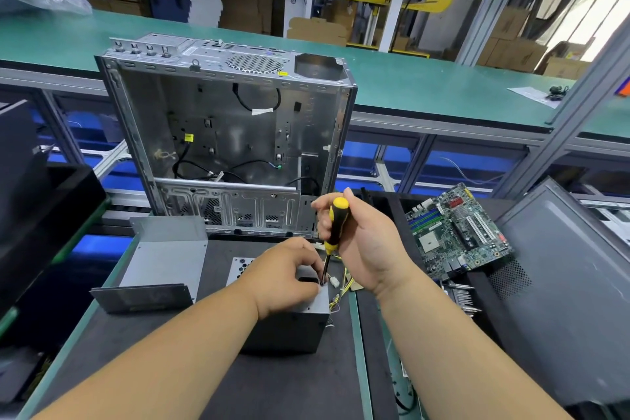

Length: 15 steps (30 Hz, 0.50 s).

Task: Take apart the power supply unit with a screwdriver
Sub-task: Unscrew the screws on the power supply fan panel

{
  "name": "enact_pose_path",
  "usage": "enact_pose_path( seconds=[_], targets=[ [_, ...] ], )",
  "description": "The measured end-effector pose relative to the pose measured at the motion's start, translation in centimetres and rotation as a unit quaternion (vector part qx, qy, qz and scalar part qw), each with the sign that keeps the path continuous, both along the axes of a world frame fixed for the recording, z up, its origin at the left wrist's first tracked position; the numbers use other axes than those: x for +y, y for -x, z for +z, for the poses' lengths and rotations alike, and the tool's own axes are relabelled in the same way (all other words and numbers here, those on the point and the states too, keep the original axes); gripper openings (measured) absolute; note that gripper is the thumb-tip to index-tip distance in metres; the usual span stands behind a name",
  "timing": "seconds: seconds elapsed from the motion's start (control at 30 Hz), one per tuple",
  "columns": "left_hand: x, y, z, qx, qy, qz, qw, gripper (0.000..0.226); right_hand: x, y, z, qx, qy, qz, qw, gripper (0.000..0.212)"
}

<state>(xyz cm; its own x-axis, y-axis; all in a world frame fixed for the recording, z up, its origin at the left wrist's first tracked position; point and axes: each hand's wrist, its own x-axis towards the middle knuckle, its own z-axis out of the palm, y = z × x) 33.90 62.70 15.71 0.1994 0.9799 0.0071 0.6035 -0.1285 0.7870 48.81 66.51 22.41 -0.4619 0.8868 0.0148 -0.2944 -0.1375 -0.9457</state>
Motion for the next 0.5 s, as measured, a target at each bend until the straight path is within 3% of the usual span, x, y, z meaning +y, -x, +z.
enact_pose_path(
  seconds=[0.23,0.33,0.5],
  targets=[
    [0.0,-0.1,0.2,0.004,-0.006,-0.002,1.0,0.015,-0.2,0.7,-0.1,0.055,0.016,-0.011,0.998,0.045],
    [-0.1,-0.1,0.2,0.001,-0.012,-0.005,1.0,0.015,-0.2,0.3,-0.2,0.012,-0.021,-0.021,0.999,0.028],
    [-0.2,-0.1,0.3,0.009,-0.016,-0.007,1.0,0.012,0.0,-0.3,0.1,-0.006,-0.023,-0.02,1.0,0.021]
  ],
)
